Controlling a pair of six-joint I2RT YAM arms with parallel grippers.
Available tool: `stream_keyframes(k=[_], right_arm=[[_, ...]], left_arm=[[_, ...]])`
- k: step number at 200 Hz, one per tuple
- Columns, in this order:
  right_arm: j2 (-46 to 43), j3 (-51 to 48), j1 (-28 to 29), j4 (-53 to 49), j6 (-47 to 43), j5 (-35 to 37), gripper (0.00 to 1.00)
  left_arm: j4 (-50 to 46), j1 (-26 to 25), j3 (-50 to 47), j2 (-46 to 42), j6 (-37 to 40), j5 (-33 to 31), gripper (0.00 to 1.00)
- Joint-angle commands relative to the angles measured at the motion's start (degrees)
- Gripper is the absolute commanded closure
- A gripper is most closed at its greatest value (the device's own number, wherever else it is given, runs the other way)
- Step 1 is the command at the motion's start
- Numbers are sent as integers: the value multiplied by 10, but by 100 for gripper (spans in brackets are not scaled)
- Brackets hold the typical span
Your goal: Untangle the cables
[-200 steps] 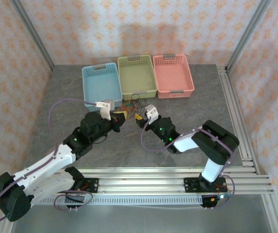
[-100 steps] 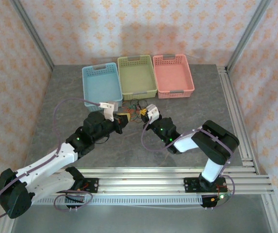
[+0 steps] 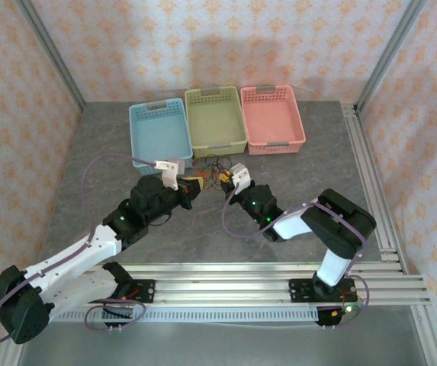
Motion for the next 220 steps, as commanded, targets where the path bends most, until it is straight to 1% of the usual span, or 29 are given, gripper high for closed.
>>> stream_keyframes(k=[1,11,52,65,73,102,121,138,161,174,186,194,206,220], right_arm=[[1,4,1,-3,2,4,66],[0,4,1,-4,2,2,63],[1,6,1,-10,3,-1,57],[2,10,1,-18,4,-2,52],[1,12,1,-26,4,-2,51],[3,17,1,-39,4,-10,50],[2,19,1,-44,5,-14,51],[2,18,1,-41,5,-15,57],[2,18,2,-41,5,-21,76],[3,18,1,-42,5,-23,85],[2,18,1,-42,5,-23,93],[2,18,1,-42,4,-22,96],[2,18,1,-44,4,-18,100],[1,19,1,-48,2,-13,100]], left_arm=[[13,-3,13,-10,14,2,100],[13,-3,12,-10,15,4,100],[20,-4,14,-5,14,22,100],[20,-4,13,-6,14,24,100],[21,-4,14,-7,14,25,100],[23,-4,13,-9,13,31,100],[29,-4,15,-5,12,49,100],[36,-4,20,7,10,75,100],[45,-6,23,20,6,91,100],[44,-6,23,20,6,90,100],[39,-7,23,16,7,80,100],[33,-7,22,12,7,66,100],[20,-7,20,3,8,33,100],[8,-6,15,-11,12,-3,100]])
